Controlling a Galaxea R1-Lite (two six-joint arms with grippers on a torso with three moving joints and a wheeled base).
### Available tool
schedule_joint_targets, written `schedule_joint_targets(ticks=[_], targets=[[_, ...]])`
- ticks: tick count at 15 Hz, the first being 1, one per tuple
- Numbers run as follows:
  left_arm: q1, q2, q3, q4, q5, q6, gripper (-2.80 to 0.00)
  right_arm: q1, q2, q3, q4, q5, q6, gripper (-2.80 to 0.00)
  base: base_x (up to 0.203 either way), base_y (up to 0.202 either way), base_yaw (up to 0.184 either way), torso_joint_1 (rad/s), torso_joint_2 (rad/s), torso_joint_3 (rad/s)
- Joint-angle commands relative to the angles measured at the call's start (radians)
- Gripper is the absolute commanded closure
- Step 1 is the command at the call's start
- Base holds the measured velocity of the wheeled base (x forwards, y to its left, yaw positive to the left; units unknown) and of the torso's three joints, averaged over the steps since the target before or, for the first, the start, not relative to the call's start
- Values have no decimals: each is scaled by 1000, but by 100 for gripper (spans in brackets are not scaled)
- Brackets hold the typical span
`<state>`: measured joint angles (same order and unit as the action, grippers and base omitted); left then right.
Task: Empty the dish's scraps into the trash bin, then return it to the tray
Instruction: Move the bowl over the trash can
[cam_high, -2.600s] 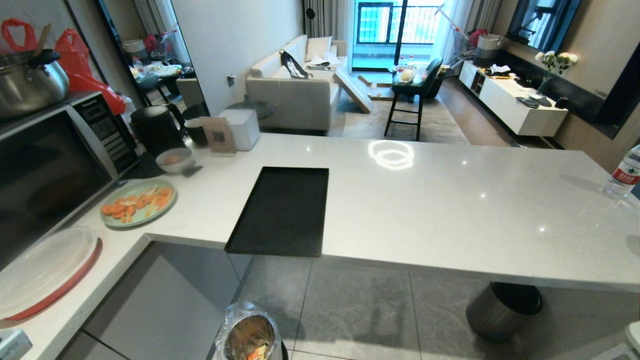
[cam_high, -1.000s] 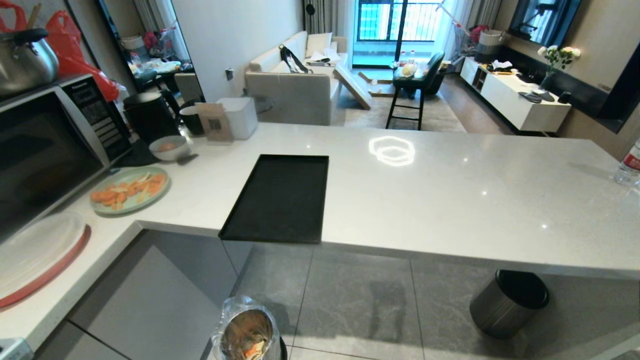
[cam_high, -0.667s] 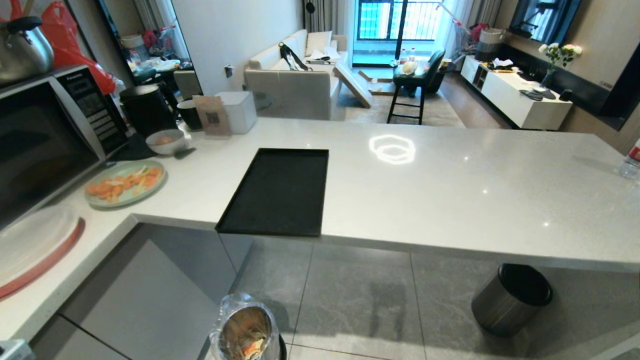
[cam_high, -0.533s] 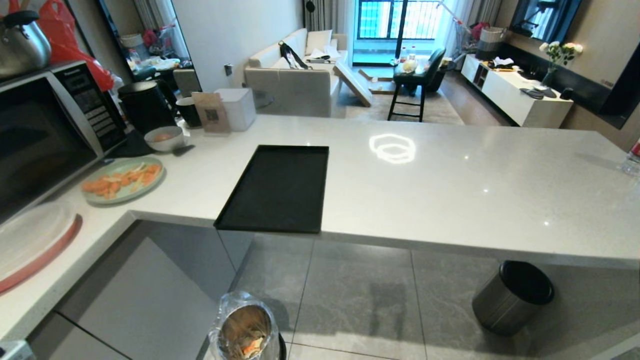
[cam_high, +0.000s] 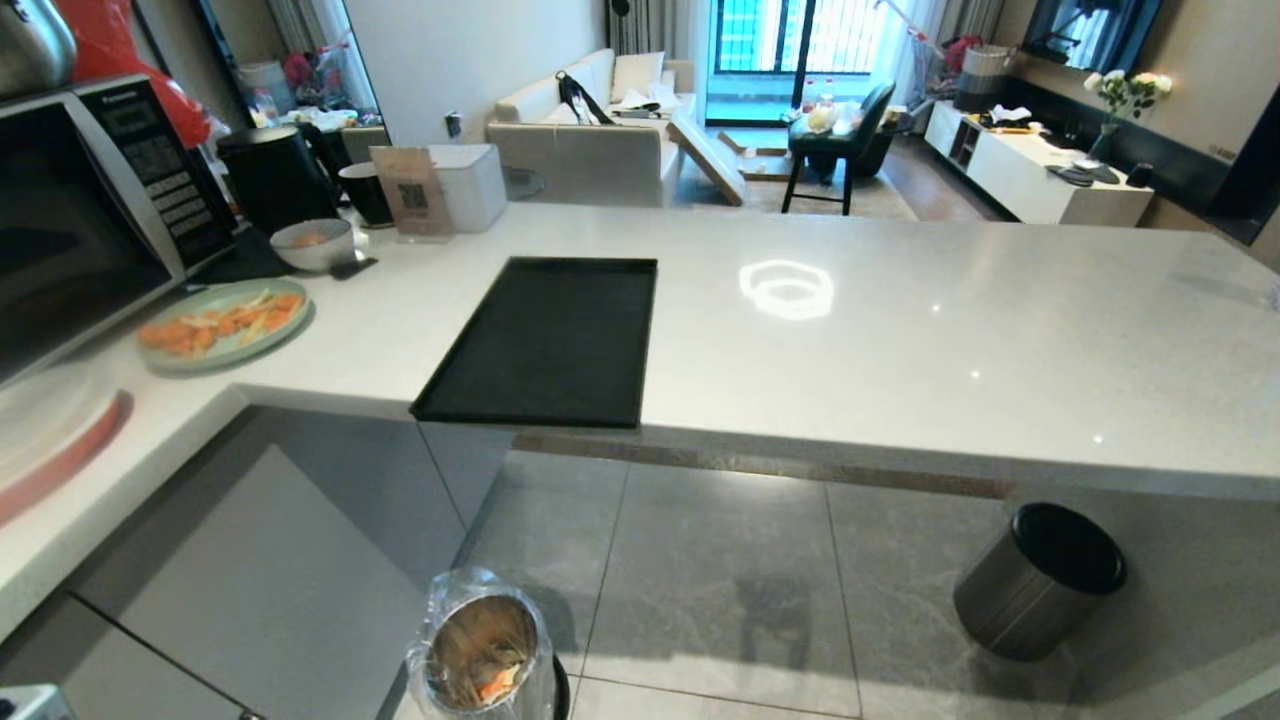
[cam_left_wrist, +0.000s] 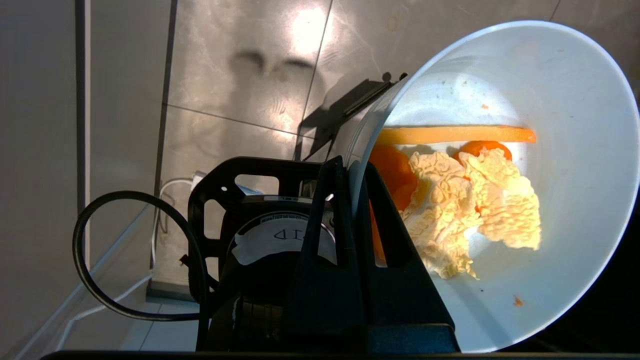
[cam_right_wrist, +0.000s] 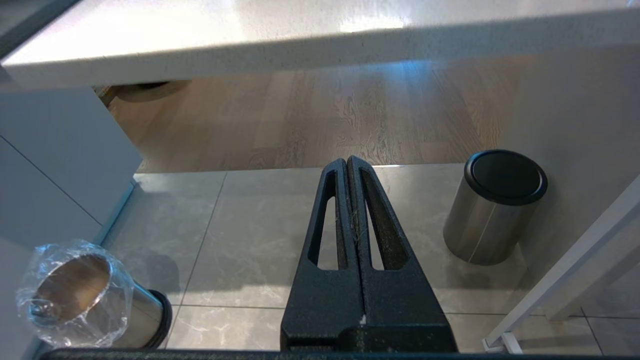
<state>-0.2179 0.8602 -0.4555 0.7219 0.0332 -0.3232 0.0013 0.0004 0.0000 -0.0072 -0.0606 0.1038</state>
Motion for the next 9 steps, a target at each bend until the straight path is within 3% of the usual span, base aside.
schedule_joint_targets(ticks=[1, 9], targets=[[0, -4, 0, 5, -1, 0, 0, 0, 1, 0, 0, -1, 0, 0, 0, 0, 0, -180, 538, 366], [-8, -24, 21, 5, 1, -2, 0, 0, 0, 0, 0, -1, 0, 0, 0, 0, 0, -136, 509, 371]])
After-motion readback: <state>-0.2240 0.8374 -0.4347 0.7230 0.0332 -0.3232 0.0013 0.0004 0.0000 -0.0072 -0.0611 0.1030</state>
